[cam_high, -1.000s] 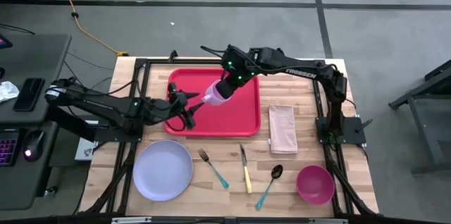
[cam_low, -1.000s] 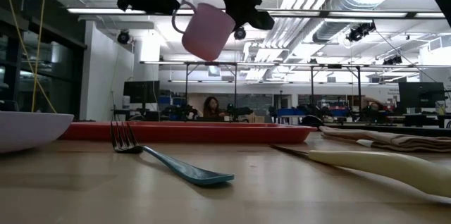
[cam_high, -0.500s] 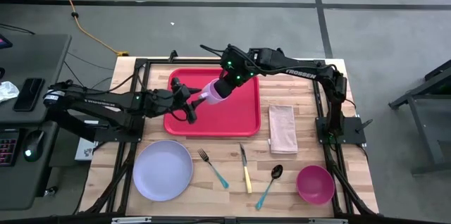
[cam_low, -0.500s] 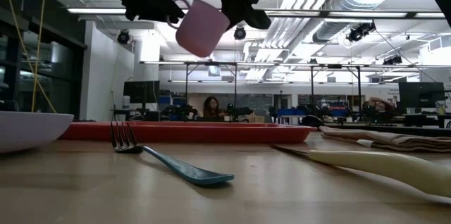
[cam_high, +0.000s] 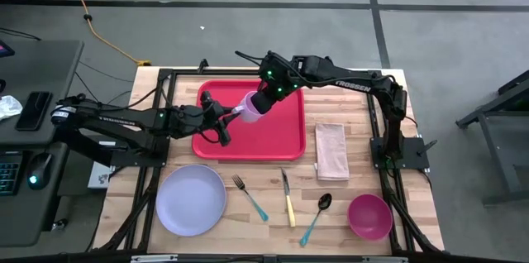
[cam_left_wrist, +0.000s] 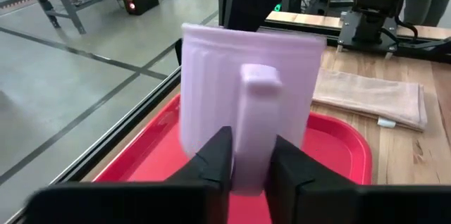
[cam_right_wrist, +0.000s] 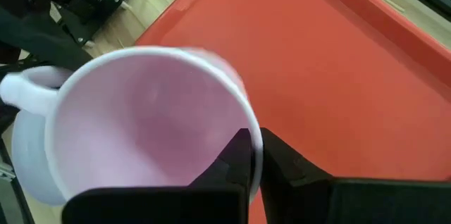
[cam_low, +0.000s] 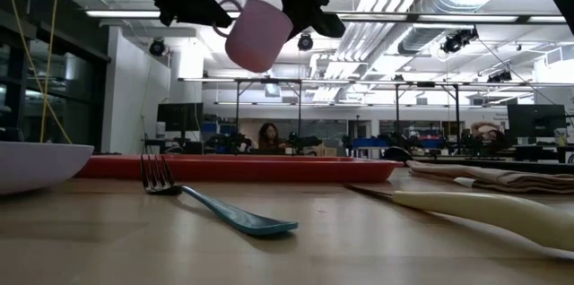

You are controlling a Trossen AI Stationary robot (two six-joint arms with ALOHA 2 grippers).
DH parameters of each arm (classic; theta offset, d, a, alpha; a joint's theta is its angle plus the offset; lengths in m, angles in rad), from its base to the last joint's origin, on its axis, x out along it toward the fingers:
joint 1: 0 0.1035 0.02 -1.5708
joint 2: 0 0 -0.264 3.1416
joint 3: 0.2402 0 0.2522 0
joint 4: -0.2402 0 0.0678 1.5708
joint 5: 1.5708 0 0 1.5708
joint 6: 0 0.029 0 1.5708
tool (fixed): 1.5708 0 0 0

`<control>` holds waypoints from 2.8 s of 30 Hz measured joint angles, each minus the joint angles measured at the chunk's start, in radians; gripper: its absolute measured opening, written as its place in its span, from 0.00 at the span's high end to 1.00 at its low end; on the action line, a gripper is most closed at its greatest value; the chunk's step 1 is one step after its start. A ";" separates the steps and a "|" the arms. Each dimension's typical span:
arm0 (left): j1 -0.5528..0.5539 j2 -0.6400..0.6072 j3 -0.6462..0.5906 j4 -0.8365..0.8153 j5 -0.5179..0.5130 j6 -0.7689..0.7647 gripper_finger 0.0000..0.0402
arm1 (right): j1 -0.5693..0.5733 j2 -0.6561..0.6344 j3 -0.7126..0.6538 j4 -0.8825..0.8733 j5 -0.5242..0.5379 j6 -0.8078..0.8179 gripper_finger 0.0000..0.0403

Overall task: Set up tray
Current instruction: Put the pink mug on the top left of the red serving tray

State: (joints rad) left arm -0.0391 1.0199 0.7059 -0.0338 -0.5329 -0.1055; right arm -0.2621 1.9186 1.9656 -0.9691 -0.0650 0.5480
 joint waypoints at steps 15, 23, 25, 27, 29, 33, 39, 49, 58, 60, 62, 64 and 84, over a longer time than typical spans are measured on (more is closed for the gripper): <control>0.000 0.000 0.000 -0.004 0.015 0.023 0.84 | 0.000 0.000 0.000 -0.003 0.002 0.005 1.00; 0.000 -0.002 0.000 -0.021 0.022 0.022 0.84 | 0.000 0.000 -0.001 0.042 0.007 -0.015 0.98; 0.000 -0.002 0.000 -0.021 0.027 0.020 0.84 | 0.000 0.000 -0.001 0.053 0.005 -0.015 0.95; 0.000 -0.002 0.000 -0.023 0.031 0.020 0.84 | 0.001 0.000 -0.001 0.061 0.006 -0.021 0.93; 0.000 -0.002 0.000 -0.027 0.035 0.020 0.84 | 0.001 0.000 -0.001 0.067 0.004 -0.032 0.89; 0.000 -0.001 0.000 -0.054 0.034 0.013 0.84 | -0.002 0.000 -0.001 0.068 0.001 -0.033 0.82; 0.000 0.000 0.000 -0.130 0.024 -0.036 0.84 | -0.024 0.000 -0.001 0.096 -0.049 -0.034 0.76; 0.000 0.000 -0.011 -0.205 -0.019 -0.118 0.84 | -0.043 -0.042 0.000 0.203 -0.062 -0.065 0.76; 0.000 0.000 -0.099 -0.202 -0.036 -0.208 0.84 | -0.052 -0.099 0.000 0.202 -0.046 -0.115 0.77; 0.000 0.000 -0.105 -0.199 -0.053 -0.214 0.84 | -0.056 -0.112 0.000 0.189 -0.043 -0.133 0.77; 0.000 -0.001 -0.109 -0.197 -0.069 -0.214 0.84 | -0.059 -0.125 0.000 0.169 -0.032 -0.154 0.78; 0.000 -0.006 -0.114 -0.198 -0.083 -0.214 0.84 | -0.064 -0.135 0.000 0.123 -0.010 -0.180 0.78; 0.354 -0.011 -0.115 -0.034 0.211 -0.018 0.84 | -0.078 -0.153 0.001 -0.179 0.179 -0.299 0.78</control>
State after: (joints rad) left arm 0.3145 1.0092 0.5907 -0.0673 -0.3224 -0.1231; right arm -0.3401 1.7660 1.9663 -1.1481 0.1142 0.2494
